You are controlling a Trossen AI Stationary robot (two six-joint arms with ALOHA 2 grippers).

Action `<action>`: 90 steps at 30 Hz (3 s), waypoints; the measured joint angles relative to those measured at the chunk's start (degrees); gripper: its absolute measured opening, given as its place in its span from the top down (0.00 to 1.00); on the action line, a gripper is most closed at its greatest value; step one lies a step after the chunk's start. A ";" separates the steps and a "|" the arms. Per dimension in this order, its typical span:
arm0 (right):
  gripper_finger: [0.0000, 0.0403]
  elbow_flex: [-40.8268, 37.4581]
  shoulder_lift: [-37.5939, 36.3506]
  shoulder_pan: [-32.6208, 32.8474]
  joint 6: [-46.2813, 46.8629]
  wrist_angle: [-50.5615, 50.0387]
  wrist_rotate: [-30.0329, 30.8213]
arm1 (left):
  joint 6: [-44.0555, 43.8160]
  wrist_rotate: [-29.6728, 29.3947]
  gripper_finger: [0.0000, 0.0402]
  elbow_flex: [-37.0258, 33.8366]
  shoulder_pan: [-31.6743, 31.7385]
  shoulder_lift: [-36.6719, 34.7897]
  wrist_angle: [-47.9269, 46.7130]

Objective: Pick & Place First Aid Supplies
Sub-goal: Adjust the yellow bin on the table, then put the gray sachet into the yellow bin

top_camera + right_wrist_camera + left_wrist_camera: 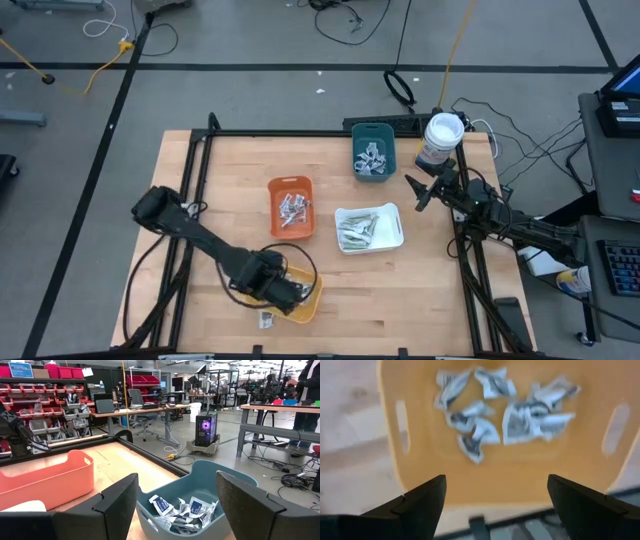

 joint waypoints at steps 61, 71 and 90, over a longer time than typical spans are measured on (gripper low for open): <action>0.35 0.00 0.01 -0.01 -0.01 0.15 0.02 | -10.89 3.57 0.12 -1.63 -8.45 11.00 9.78; 0.35 0.01 0.01 0.01 -0.01 0.16 -0.01 | -8.54 4.84 0.13 -3.24 -8.79 13.53 11.78; 0.35 0.01 0.01 0.02 0.00 0.15 -0.01 | 5.57 5.18 0.95 -4.77 -12.68 13.50 15.18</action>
